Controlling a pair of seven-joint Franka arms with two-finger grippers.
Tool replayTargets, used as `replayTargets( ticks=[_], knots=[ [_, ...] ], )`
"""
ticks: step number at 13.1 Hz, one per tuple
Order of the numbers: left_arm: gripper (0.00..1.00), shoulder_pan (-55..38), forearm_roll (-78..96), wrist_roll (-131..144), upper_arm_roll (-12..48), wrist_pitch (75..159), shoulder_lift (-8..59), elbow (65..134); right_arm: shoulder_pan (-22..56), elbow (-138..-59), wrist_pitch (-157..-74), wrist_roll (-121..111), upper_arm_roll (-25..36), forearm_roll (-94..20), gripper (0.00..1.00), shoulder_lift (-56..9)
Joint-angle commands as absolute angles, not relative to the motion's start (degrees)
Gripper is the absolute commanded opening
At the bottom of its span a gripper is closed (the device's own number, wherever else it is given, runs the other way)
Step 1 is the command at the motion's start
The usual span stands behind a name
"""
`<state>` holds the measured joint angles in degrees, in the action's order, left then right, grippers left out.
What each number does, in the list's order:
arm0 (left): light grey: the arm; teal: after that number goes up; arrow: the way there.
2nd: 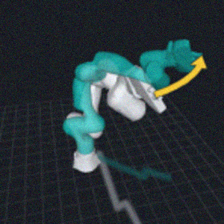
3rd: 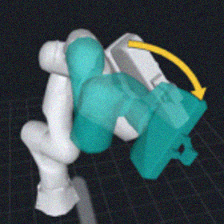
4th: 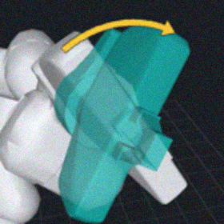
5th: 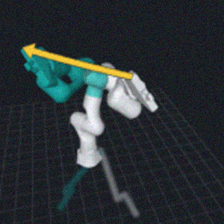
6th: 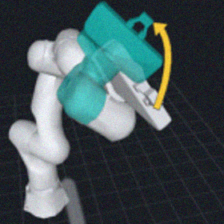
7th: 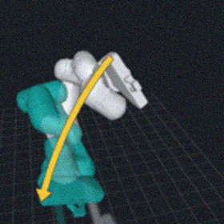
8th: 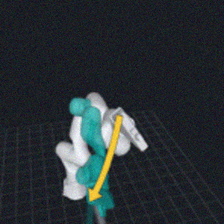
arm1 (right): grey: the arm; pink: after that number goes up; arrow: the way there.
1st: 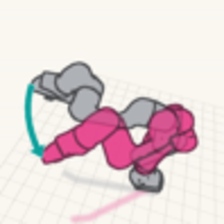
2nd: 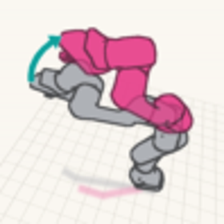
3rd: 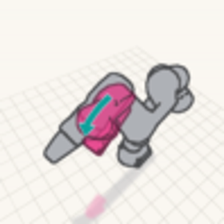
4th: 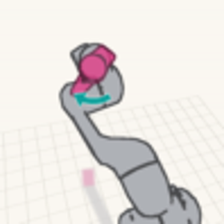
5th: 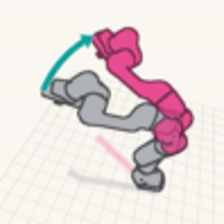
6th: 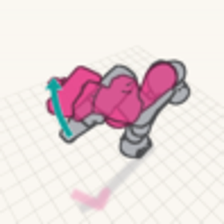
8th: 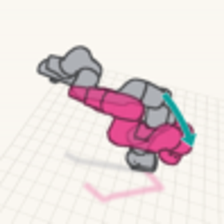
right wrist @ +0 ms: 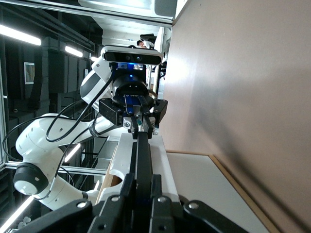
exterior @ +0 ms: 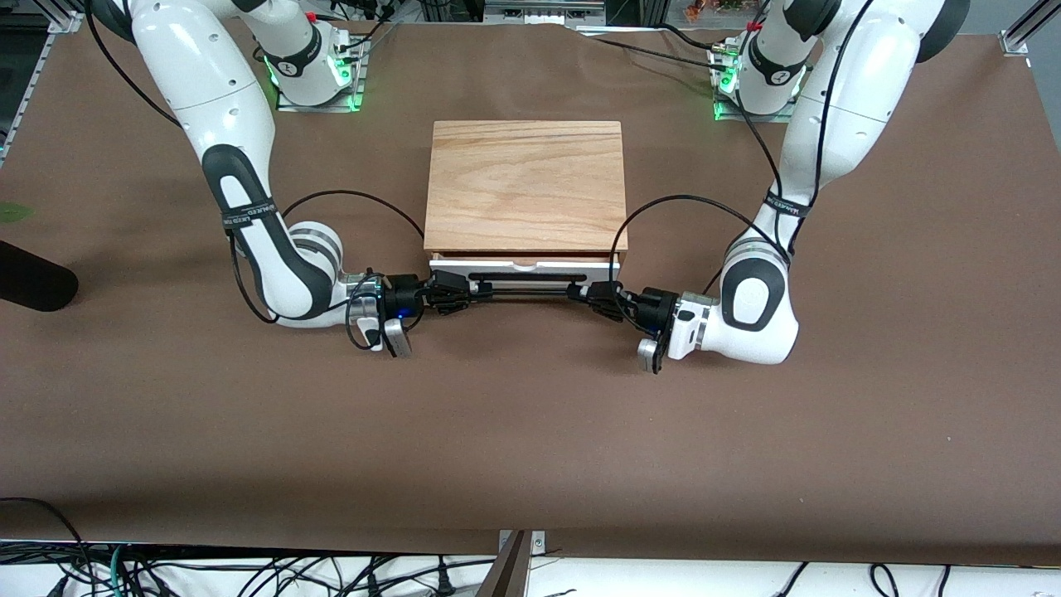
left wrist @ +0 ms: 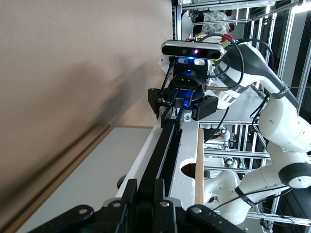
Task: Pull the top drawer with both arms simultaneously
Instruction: 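Pull the handle outward with both grippers, sliding the drawer open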
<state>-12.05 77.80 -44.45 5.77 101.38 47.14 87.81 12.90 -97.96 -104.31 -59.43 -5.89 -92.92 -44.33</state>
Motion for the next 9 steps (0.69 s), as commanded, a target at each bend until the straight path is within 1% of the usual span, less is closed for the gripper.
replayTargets(
  ticks=[1,9],
  knots=[
    [0.04,-12.0,78.8,-43.0,6.1,102.4,48.6,82.4,12.7,-93.4,-104.7,-56.4,-6.0,-93.9,0.00,-47.2],
    [0.01,-12.0,78.7,-41.8,4.8,102.8,54.1,72.6,12.1,-86.1,-105.5,-53.4,-5.8,-93.9,0.00,-51.2]
  ],
)
